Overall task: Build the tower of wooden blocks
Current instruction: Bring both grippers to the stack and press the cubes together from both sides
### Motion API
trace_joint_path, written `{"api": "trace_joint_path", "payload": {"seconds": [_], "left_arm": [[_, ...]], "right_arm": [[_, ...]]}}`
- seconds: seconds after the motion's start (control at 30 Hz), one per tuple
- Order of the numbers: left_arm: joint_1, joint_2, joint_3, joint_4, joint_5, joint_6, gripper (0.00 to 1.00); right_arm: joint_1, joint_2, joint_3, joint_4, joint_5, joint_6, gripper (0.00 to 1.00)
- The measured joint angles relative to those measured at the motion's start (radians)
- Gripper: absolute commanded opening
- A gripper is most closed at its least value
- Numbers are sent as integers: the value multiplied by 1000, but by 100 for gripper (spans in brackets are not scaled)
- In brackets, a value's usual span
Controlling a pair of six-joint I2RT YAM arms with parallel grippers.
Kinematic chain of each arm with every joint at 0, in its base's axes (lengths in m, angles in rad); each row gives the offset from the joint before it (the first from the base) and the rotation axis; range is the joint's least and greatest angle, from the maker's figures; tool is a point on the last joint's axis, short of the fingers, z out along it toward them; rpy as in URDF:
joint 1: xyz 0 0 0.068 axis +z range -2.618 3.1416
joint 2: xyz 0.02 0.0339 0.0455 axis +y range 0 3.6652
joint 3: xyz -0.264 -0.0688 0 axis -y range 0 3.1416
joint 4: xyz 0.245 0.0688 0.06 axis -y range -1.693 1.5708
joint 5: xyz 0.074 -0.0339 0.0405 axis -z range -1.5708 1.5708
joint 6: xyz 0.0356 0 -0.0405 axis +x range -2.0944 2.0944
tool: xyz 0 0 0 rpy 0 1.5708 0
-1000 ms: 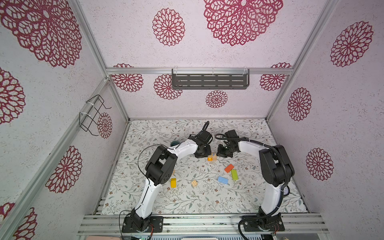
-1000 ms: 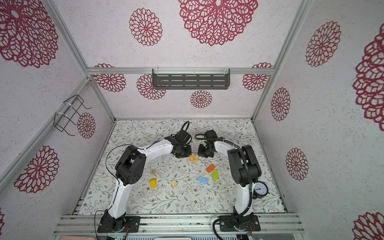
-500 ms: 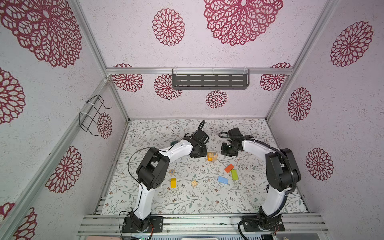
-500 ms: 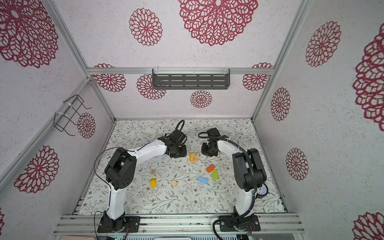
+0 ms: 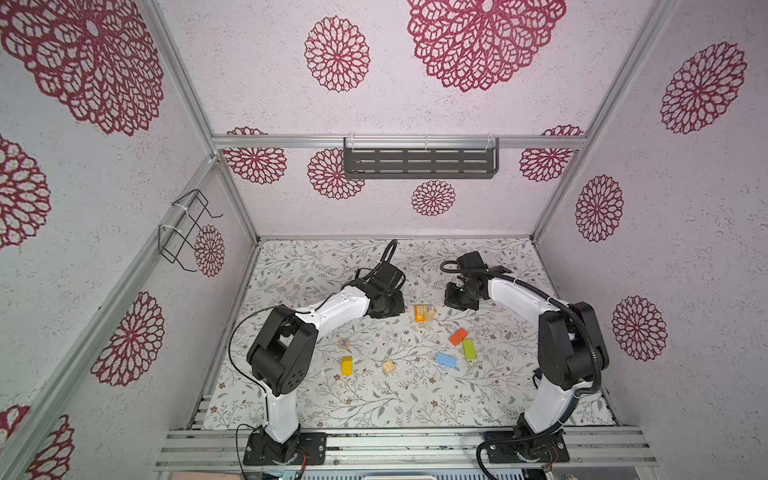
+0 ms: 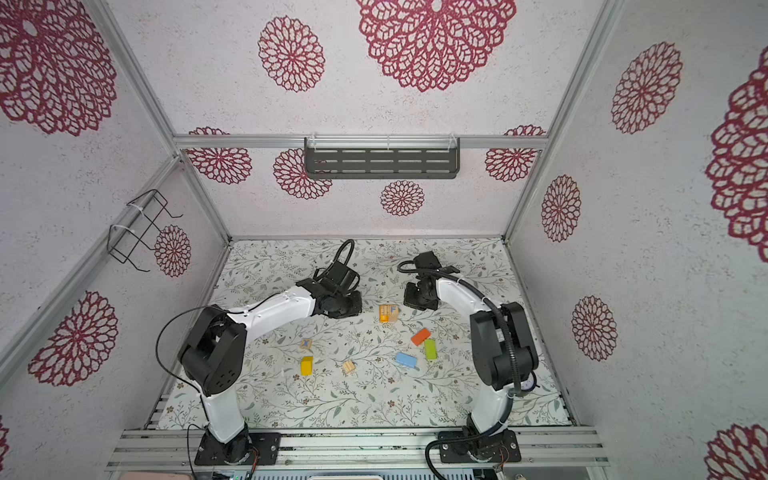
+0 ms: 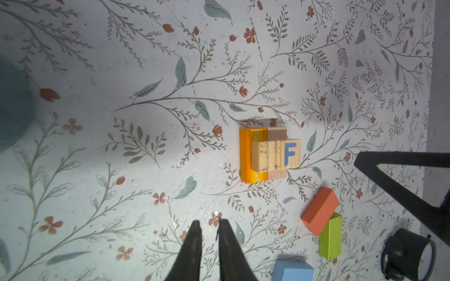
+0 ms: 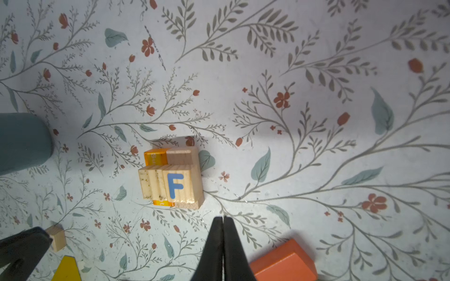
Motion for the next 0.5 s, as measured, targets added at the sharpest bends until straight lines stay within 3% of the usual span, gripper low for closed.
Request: {"api": "trace_joint_path", "payload": {"seconds": [0.27, 0.5], "left_arm": [[7, 110, 81, 6, 17, -1, 3], [13, 168, 104, 8, 24, -5, 1]], "right_arm": [[7, 113, 43, 5, -11, -8, 0], [12, 174, 98, 5, -32, -11, 0]]}}
